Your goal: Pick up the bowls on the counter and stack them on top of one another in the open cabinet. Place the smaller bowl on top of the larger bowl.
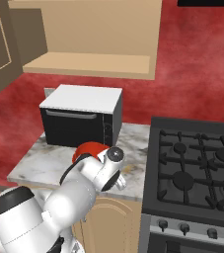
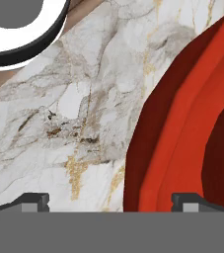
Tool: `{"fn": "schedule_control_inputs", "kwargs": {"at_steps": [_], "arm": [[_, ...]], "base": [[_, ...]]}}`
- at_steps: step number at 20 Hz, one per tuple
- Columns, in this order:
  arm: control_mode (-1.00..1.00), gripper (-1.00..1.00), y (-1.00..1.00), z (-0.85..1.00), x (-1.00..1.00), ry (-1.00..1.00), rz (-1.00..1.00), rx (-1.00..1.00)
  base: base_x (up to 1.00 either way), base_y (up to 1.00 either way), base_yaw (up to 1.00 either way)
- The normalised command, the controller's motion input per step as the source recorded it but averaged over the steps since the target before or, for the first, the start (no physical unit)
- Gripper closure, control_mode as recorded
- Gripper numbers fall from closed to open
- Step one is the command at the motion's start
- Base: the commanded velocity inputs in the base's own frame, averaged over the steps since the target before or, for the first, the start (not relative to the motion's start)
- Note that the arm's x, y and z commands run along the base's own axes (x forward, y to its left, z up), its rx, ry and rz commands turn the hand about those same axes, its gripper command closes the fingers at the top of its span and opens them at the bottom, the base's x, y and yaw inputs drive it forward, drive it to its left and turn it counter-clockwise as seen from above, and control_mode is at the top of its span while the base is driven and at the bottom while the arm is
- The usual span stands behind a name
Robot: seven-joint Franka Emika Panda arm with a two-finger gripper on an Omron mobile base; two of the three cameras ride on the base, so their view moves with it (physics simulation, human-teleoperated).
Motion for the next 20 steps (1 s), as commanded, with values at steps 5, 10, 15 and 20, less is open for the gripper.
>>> {"fn": "schedule_control_inputs", "kwargs": {"at_steps": [5, 10, 15, 20], "arm": [[-1.00, -1.00, 0.00, -0.16, 0.14, 0.00, 0.00, 0.00], [-1.00, 1.00, 0.01, -0.05, 0.10, 0.01, 0.00, 0.00], [-1.00, 1.00, 0.12, 0.00, -0.01, 0.00, 0.00, 0.00], [-1.00, 1.00, 0.21, 0.14, -0.10, -0.01, 0.00, -0.05]], "base": [[0.00, 0.00, 0.00], [0.00, 0.00, 0.00], [0.00, 0.00, 0.00], [0.00, 0.00, 0.00]]}}
